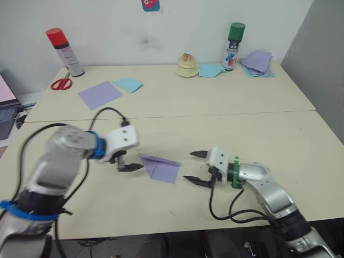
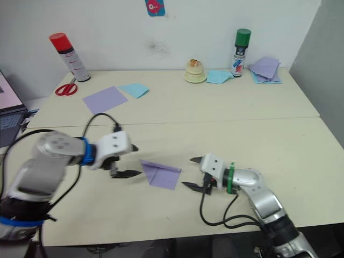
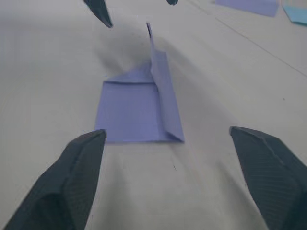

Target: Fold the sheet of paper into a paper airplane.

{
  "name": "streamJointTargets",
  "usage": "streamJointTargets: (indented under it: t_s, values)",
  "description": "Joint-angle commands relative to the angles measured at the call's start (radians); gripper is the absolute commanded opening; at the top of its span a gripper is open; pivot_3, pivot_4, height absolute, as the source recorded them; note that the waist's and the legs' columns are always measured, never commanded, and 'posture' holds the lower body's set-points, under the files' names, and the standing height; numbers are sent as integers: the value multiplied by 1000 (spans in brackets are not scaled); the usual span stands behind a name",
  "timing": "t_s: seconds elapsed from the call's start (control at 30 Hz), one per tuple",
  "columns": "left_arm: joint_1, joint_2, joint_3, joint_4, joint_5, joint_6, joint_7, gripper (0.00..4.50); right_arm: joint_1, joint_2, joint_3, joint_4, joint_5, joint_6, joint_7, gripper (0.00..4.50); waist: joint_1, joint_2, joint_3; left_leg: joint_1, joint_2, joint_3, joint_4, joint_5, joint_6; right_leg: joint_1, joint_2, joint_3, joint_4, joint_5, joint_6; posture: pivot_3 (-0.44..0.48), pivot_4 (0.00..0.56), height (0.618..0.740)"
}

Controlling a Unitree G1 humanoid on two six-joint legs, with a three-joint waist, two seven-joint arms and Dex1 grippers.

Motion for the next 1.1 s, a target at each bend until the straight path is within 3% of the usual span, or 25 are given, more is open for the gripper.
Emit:
streamJointTargets:
  t_s: [0.03, 0.13, 0.23, 0.4, 0.57, 0.83, 1.1]
  values:
    - [77, 26, 235, -35, -173, 83, -25, 4474, -64, 92, 23, 66, 2, -10, -34, 4148, 3, 0, 0, 0, 0, 0, 0, 0, 0, 0, 0, 0, 0, 0, 0, 0, 150, 740]
    - [137, -2, 365, -99, -295, 185, 19, 4474, -122, 185, 4, 146, 20, 40, -81, 4148, 6, 0, 0, 0, 0, 0, 0, 0, 0, 0, 0, 0, 0, 1, -1, 0, 150, 740]
    - [184, -35, 413, -183, -390, 262, 81, 4500, -154, 190, 24, 204, 14, 35, -35, 3550, 23, -1, 0, 0, -1, -1, 1, 0, -1, 1, -1, 0, -2, 1, -2, 0, 150, 740]
    - [224, -70, 432, -244, -449, 293, 214, 4500, -176, 162, 16, 232, 20, 2, 22, 1625, 31, -1, 0, 0, -3, 0, 1, 0, -1, 1, -4, 1, -1, 1, -2, 0, 150, 740]
    - [289, -66, 456, -264, -488, 290, 283, 4500, -184, 100, 11, 264, 11, -80, 93, 16, 29, -1, 0, 1, -2, 1, 0, 0, -1, 1, -4, 1, -1, 1, -2, 0, 150, 740]
    - [353, -43, 459, -237, -511, 230, 318, 4500, -232, -7, -26, 352, 11, -297, 214, 16, 30, -1, 0, 2, -2, 3, 0, 0, -1, 1, -3, 2, -2, 1, -2, 0, 150, 740]
    - [328, -46, 395, -221, -533, 191, 356, 4500, -251, -18, -33, 487, 11, -403, 283, 16, 30, -1, 0, 2, -2, 3, 0, 0, -1, 1, -4, 2, -2, 1, -2, 0, 150, 740]
